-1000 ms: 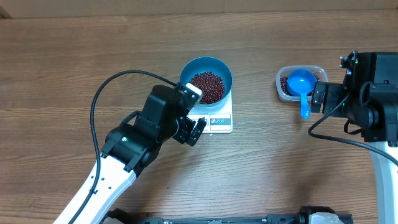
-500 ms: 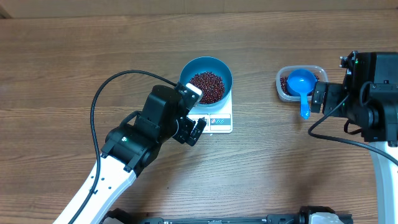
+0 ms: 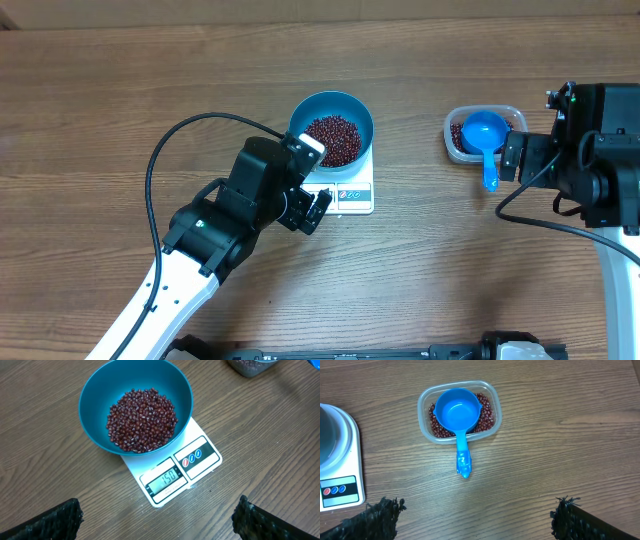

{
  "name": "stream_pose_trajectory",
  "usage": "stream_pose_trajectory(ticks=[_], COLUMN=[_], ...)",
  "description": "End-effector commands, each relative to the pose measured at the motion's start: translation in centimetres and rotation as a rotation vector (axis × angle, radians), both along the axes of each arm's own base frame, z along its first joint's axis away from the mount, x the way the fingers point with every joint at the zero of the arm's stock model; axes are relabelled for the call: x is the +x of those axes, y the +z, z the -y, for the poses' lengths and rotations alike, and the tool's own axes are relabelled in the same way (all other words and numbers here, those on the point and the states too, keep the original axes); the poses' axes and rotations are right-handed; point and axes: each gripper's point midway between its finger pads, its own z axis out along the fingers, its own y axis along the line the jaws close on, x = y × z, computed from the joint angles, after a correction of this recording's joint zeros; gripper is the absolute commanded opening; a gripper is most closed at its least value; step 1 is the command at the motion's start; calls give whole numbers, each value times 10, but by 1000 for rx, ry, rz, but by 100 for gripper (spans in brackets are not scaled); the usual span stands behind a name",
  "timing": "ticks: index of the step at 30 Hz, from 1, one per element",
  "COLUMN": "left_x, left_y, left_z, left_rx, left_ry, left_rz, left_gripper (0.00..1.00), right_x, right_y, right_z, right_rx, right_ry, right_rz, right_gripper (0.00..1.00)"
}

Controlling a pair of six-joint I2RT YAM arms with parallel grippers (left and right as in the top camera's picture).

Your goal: Scoop item into bowl and weigh 150g on scale

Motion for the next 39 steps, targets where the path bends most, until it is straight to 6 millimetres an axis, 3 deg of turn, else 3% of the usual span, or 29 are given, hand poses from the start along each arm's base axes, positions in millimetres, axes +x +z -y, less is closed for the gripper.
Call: stream_pose_trajectory(ticks=[1,21,27,39], left_x=[0,-1,1,3], left_y=[6,-2,-30,-112], left_z=[-1,-1,1,11], left_rx=[-4,11,57,151], left_ry=[-4,-4,-7,-32], left_rz=[18,-7,-90,-320], left_gripper=[100,99,100,99], right_x=[4,4,4,4], right_y=[10,10,10,10], right_z=[-2,-2,-2,-2], right_rx=[2,2,2,2], right_ry=[8,8,8,8], right_rz=[32,32,32,32], right_gripper=[100,100,100,100])
